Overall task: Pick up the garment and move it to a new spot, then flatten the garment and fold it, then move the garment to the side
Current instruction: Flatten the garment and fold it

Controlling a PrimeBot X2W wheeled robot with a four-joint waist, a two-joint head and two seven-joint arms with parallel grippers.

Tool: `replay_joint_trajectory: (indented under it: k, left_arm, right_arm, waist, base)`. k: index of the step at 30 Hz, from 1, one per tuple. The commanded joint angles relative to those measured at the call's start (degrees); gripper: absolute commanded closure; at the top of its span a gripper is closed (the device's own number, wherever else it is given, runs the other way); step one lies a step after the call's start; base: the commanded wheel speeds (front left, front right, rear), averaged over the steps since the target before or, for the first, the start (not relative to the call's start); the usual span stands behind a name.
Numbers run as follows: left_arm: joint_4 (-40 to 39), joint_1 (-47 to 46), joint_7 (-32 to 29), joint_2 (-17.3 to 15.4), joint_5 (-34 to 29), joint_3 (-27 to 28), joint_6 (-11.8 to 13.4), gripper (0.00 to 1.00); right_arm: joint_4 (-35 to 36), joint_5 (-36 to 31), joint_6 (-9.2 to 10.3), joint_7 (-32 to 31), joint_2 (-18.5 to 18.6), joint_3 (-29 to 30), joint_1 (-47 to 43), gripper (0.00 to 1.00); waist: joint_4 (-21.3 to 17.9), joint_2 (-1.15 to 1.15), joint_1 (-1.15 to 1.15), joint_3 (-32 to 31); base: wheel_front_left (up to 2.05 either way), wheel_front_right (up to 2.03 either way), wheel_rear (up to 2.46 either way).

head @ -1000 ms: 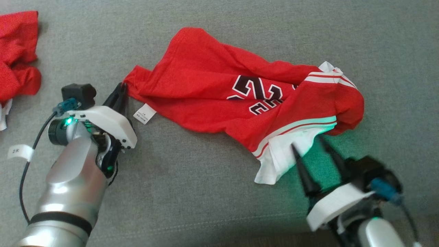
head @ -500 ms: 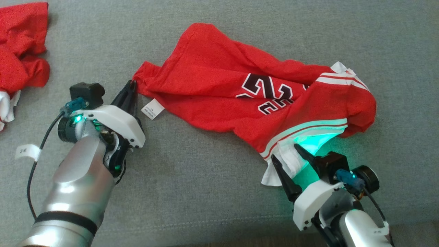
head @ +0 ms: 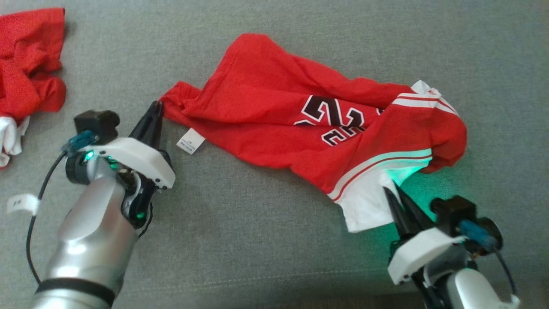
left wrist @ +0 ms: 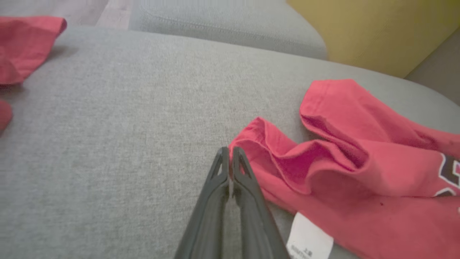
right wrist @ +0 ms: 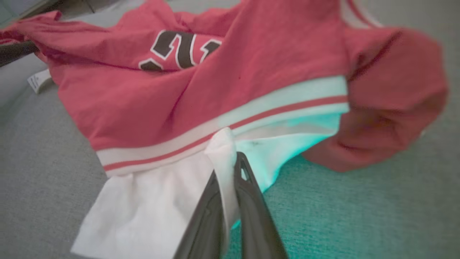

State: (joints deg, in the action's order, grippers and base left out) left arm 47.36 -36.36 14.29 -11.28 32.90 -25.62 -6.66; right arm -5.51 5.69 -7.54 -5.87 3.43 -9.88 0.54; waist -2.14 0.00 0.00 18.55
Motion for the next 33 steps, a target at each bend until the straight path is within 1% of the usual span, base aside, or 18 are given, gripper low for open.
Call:
replay_joint_trajectory:
  k: [1,4,10,14,15,20,23,26,29,33]
  left_arm:
    - [-3.04,-0.10,0.69,-2.57,-0.26,2.79,0.55,1.00]
    - [-8.06,2.41,0.70,-3.30,-0.82,4.92,1.53,1.00]
    - [-21.21,7.24,0.70,-5.22,-1.93,8.67,3.96,1.00]
    - [-30.49,8.81,0.14,-6.72,-2.13,9.63,5.56,1.00]
    - [-30.49,8.81,0.14,-6.72,-2.13,9.63,5.56,1.00]
    - [-42.30,7.58,-2.06,-8.96,-2.99,10.96,7.88,1.00]
    - [-47.78,5.43,-3.63,-9.91,-3.42,11.78,9.04,1.00]
    - [-51.53,2.75,-5.06,-10.67,-3.94,12.56,10.11,1.00]
    - [-54.26,0.55,-6.53,-11.19,-4.40,12.72,10.74,1.00]
    - [-56.13,-0.45,-8.41,-11.34,-4.73,12.27,11.54,1.00]
  right_arm:
    - [3.33,0.58,0.05,1.16,-0.28,-0.66,-0.28,1.00]
    - [7.30,1.10,0.05,2.77,-0.36,0.85,-0.93,1.00]
    - [16.44,0.54,0.05,4.25,-0.08,5.84,0.92,1.00]
    - [21.83,0.38,0.05,4.07,1.42,9.56,4.31,1.00]
    - [21.83,0.38,0.05,4.07,1.42,9.56,4.31,1.00]
    - [26.70,0.49,0.05,2.52,3.93,12.82,10.95,1.00]
    - [28.15,1.33,0.05,1.43,5.55,13.66,15.97,1.00]
    - [28.58,2.39,0.05,0.59,7.20,14.30,21.22,1.00]
    - [28.40,3.38,0.05,-0.42,8.77,14.44,25.56,1.00]
    - [27.12,4.67,0.05,-1.63,9.78,14.09,28.95,1.00]
  waist:
    - [-0.29,0.00,0.00,-0.59]
    - [-0.56,0.00,0.00,-1.78]
    - [-0.54,0.00,0.00,-4.91]
    - [-0.14,0.00,0.00,-6.87]
    - [-0.14,0.00,0.00,-6.87]
    - [0.34,0.00,0.00,-9.34]
    - [0.60,0.00,0.00,-10.85]
    - [0.84,0.00,0.00,-12.26]
    - [1.02,0.00,0.00,-13.36]
    - [1.27,0.00,0.00,-14.13]
  base:
    - [0.00,0.00,0.00]
    - [0.00,0.00,0.00]
    - [0.00,0.00,0.00]
    - [0.00,0.00,0.00]
    - [0.00,0.00,0.00]
    - [0.00,0.00,0.00]
    - [0.00,0.00,0.00]
    - [0.00,0.00,0.00]
    - [0.00,0.00,0.00]
    - [0.00,0.00,0.00]
